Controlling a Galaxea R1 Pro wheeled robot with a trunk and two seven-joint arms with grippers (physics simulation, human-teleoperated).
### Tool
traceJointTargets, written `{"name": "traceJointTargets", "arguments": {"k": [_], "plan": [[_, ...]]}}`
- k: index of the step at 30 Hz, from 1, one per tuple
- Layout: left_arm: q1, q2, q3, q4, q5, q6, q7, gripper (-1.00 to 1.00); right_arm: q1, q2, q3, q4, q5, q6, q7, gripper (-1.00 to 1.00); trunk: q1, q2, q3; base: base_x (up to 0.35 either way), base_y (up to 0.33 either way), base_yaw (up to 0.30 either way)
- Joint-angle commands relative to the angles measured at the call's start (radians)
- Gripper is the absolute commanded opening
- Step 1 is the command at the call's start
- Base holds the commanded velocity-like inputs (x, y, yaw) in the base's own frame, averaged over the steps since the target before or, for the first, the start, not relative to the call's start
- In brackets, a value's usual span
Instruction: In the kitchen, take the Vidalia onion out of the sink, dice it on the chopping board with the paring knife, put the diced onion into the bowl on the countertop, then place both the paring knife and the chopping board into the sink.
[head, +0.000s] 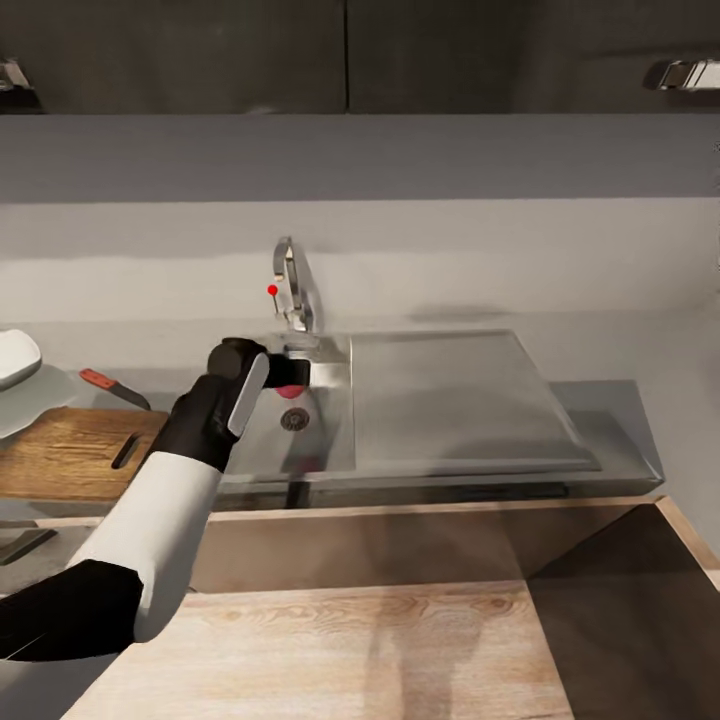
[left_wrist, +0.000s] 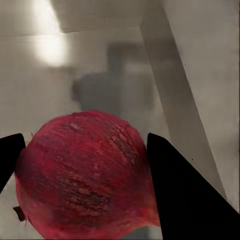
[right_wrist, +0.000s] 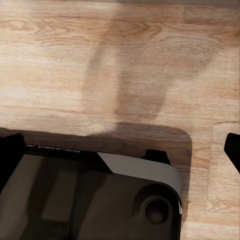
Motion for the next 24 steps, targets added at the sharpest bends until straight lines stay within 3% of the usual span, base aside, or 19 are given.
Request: {"name": "traceJointTargets", "arguments": {"k": [1, 5, 10, 17, 24], "plan": [[0.038, 0.005, -0.001, -0.081, 0.005, 0.004, 0.005, -1.00, -0.001, 0.000, 0.007, 0.001, -0.006, -0.004, -0.001, 1.00, 0.000, -0.001, 0.000, 0.000, 0.000, 0.000], [0.144, 0.023, -0.001, -0.275, 0.005, 0.004, 0.004, -1.00, -0.001, 0.000, 0.007, 0.001, -0.007, -0.004, -0.001, 1.00, 0.000, -0.001, 0.007, 0.000, 0.000, 0.000], [0.265, 0.035, -0.002, -0.440, 0.005, 0.004, 0.002, -1.00, -0.001, 0.000, 0.007, 0.001, -0.007, -0.004, -0.001, 1.00, 0.000, -0.001, 0.015, 0.000, 0.000, 0.000], [0.286, 0.038, -0.002, -0.466, 0.005, 0.004, 0.001, -1.00, -0.001, 0.000, 0.007, 0.001, -0.006, -0.004, -0.001, 1.00, 0.000, -0.001, 0.026, 0.000, 0.013, 0.000], [0.287, 0.038, -0.002, -0.468, 0.005, 0.004, 0.001, -1.00, -0.001, 0.000, 0.007, 0.001, -0.007, -0.004, -0.001, 1.00, 0.000, -0.001, 0.037, 0.000, 0.192, 0.000]]}}
